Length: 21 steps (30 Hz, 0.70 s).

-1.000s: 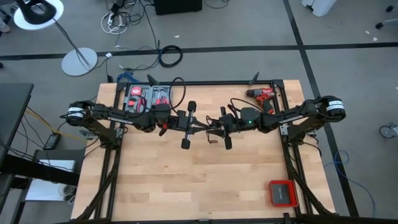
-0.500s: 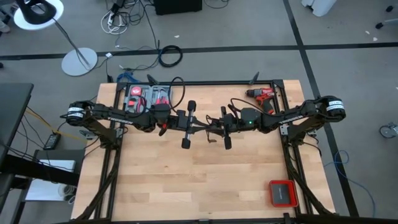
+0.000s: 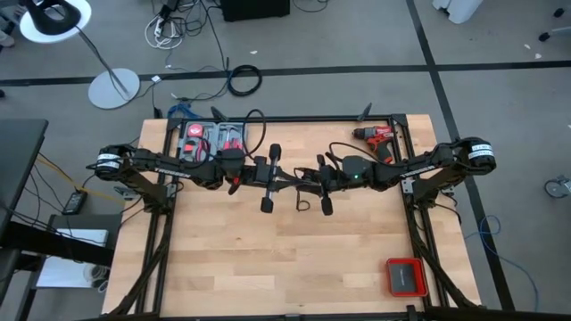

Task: Coil cords
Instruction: Coil the black wire on the black spool

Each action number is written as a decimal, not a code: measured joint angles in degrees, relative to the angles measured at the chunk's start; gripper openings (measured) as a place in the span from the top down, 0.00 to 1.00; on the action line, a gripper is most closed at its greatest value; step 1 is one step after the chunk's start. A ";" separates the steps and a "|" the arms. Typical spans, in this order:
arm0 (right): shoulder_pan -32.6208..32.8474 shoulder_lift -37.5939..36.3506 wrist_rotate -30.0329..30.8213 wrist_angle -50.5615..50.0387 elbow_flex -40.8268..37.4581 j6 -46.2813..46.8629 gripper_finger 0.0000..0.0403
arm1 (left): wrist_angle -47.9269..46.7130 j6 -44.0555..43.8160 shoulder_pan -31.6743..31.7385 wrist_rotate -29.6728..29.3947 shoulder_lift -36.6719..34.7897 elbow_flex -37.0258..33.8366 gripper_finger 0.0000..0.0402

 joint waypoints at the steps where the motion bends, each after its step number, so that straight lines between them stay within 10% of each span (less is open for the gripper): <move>1: 0.00 0.00 -0.02 -0.63 0.00 0.04 0.99 | -0.01 0.00 -0.09 -0.01 0.00 0.00 1.00; 21: 1.12 0.00 0.00 -5.52 0.00 -1.94 1.00 | -5.62 -0.06 -0.38 -0.60 -0.68 -0.02 1.00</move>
